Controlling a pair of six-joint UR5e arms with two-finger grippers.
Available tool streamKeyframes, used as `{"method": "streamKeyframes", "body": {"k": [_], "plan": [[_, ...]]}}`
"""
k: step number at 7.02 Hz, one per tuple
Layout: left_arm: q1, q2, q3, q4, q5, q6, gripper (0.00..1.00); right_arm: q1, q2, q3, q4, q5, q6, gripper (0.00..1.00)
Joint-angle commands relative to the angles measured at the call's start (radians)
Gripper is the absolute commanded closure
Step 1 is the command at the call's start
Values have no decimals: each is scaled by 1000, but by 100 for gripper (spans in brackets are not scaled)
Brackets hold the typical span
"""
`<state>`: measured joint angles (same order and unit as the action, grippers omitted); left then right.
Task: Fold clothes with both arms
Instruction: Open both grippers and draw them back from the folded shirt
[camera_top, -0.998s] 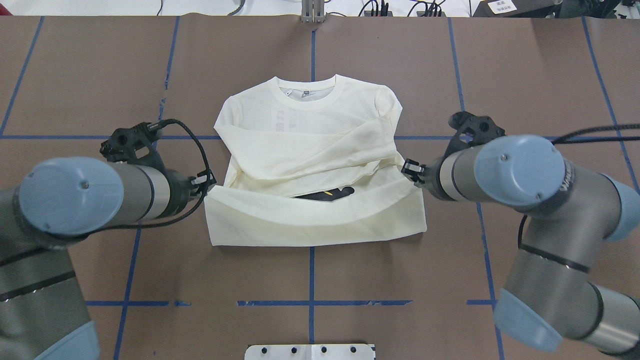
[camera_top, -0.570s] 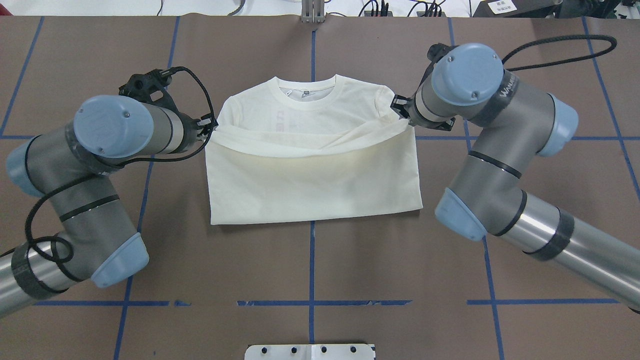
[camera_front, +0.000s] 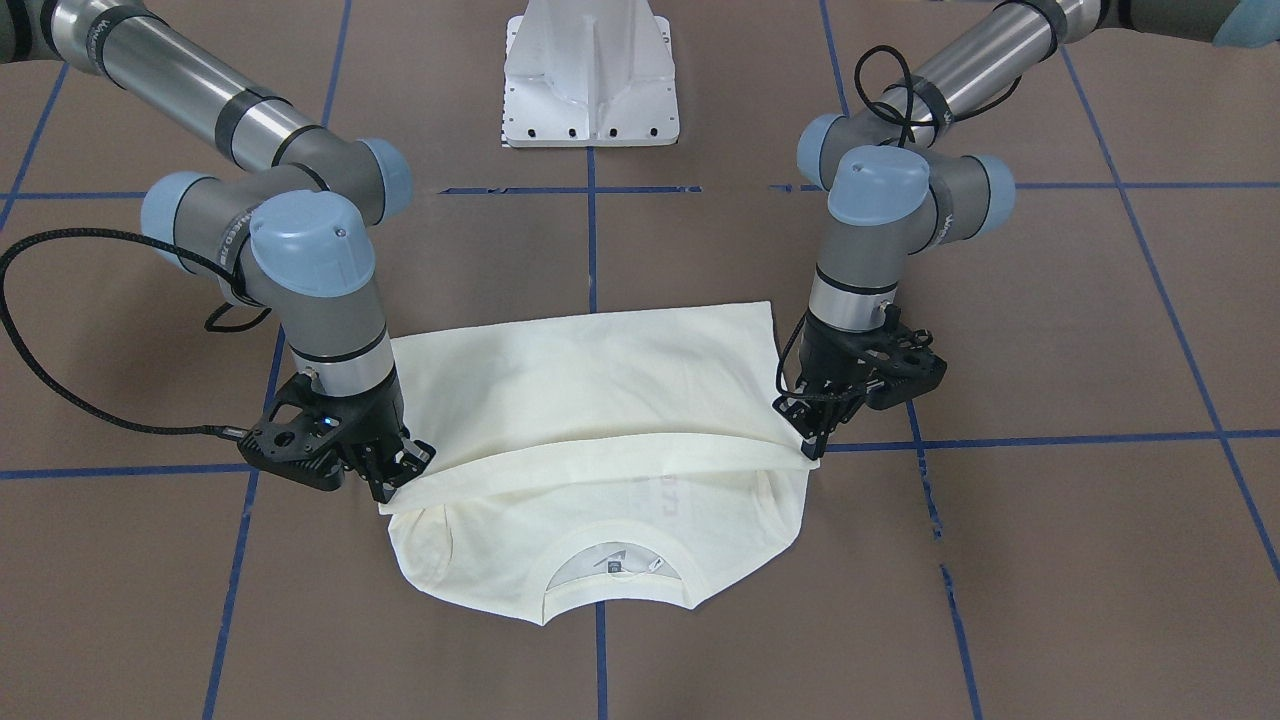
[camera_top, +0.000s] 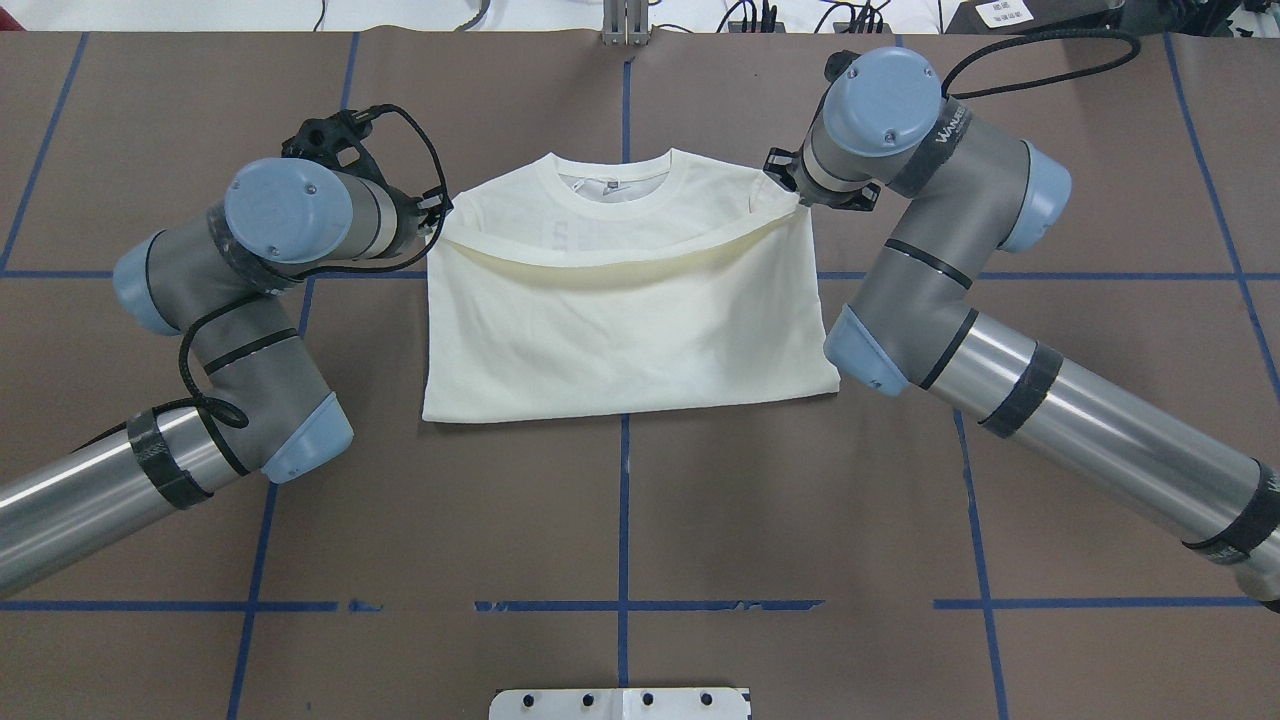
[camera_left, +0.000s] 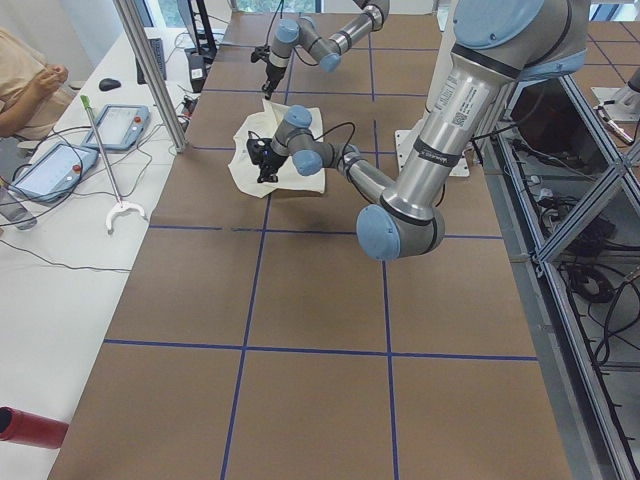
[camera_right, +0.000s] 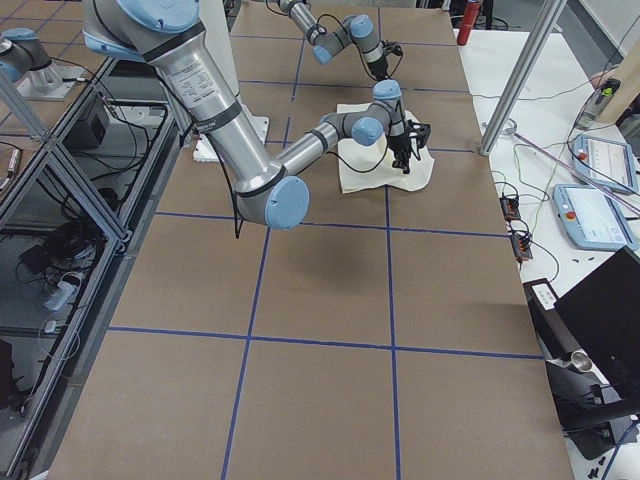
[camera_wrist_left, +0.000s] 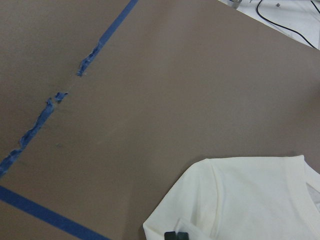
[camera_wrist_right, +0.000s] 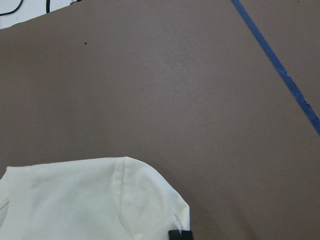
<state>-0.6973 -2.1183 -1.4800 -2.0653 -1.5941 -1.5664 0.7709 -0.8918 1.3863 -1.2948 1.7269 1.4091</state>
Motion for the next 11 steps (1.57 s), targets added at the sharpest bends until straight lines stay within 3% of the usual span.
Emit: {"method": "streamKeyframes", "body": {"k": [1, 2, 4, 5, 6, 7, 8, 9, 10, 11], "plan": [[-1, -12, 29, -24, 0, 17, 100, -1, 16, -68, 42, 0, -4, 100], [-2, -12, 30, -24, 2, 19, 100, -1, 16, -69, 43, 0, -5, 100], [-2, -12, 69, -57, 2, 19, 87, 1, 19, -76, 43, 0, -7, 100], [-2, -12, 76, -65, 2, 19, 86, 1, 19, -76, 43, -1, -7, 74], [-2, -14, 76, -68, 0, 19, 76, -5, 20, -76, 43, -9, -7, 14], [-5, -12, 73, -75, 0, 41, 75, -4, 20, -69, 61, -7, -1, 0], [-11, -11, 66, -96, -1, 78, 75, 5, 13, -55, 116, 12, 7, 0], [-20, 4, -21, -104, -9, 80, 75, 7, -78, 47, 124, 29, 11, 0], [-21, 14, -79, -98, -30, 75, 74, -11, -186, 207, 121, 51, 45, 0], [-22, 30, -110, -99, -62, 72, 72, -50, -244, 280, 126, 45, 185, 0]]}}
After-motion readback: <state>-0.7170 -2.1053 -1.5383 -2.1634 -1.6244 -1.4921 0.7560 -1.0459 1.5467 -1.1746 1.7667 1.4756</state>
